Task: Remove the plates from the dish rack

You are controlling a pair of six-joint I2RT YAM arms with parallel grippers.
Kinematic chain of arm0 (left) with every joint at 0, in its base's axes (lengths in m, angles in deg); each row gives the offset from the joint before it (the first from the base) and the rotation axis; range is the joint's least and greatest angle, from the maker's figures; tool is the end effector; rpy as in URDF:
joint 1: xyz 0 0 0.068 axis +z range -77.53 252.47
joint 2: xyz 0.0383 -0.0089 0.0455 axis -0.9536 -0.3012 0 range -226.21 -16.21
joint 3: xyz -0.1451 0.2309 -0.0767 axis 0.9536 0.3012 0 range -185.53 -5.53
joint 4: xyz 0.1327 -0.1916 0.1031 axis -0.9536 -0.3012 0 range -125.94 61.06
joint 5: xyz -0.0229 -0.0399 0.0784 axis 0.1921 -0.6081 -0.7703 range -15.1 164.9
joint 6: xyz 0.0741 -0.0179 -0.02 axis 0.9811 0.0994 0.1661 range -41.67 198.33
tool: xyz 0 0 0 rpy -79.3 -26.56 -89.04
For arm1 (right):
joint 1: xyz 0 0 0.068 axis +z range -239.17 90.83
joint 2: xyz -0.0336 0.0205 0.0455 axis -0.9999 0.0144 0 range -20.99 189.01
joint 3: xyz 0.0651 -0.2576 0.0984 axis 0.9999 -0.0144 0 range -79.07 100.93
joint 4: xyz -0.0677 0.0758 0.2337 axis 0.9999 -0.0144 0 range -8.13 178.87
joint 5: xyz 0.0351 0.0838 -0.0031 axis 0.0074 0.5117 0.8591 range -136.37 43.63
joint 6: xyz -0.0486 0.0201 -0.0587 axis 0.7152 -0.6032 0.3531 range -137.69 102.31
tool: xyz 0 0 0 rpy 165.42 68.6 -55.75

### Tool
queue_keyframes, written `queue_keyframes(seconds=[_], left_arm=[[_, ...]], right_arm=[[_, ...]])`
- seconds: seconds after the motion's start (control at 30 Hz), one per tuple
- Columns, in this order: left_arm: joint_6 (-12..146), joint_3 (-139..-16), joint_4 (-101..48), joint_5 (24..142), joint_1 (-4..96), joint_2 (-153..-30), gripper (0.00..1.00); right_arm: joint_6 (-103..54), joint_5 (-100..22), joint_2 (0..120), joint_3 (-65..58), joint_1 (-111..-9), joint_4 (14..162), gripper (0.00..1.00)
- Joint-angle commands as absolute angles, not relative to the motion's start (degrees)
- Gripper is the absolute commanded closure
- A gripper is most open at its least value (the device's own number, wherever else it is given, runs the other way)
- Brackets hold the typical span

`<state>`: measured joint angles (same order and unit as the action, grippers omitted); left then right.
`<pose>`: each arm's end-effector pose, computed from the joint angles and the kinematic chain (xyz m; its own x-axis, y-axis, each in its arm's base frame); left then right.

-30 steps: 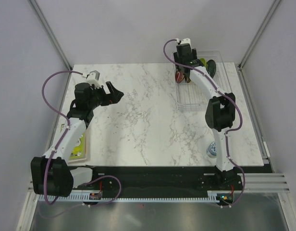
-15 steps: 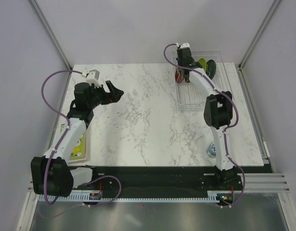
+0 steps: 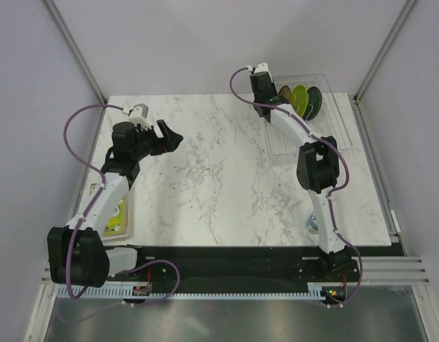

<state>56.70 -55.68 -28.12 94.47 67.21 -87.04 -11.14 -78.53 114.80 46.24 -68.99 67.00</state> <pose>0.2997 -0.0503 0.2985 -0.4619 -0.3062 -0.8324 0.2473 0.8568 -0.4524 0.5500 0.1638 0.2508 -0.5137 -0.2917 -0.8069 0.0718 0.9225 -0.3793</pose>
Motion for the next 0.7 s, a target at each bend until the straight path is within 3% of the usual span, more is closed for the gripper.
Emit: queue_keyframes(seconds=[0.0,0.07,0.13,0.4,0.67], left_arm=[[53.99,-56.59,-27.17,92.22,67.29,-88.01,0.09],[53.37,-58.08,-30.41,90.90,67.29,-88.97,0.08],[54.16,-60.63,-35.16,91.68,67.29,-90.03,0.00],[52.40,-59.14,-33.77,96.07,67.46,-90.47,0.00],[48.28,-54.23,-30.44,97.65,72.28,-89.86,0.00]], right_arm=[[-1.00,-94.08,106.55,45.82,-64.31,78.92,1.00],[1.38,-97.50,105.58,45.03,-63.60,82.18,1.00],[1.91,-100.15,103.39,44.33,-62.98,83.41,1.00],[-5.72,-97.01,88.82,36.00,-61.05,75.71,1.00],[-26.46,-63.49,73.77,20.88,-60.70,66.72,0.93]])
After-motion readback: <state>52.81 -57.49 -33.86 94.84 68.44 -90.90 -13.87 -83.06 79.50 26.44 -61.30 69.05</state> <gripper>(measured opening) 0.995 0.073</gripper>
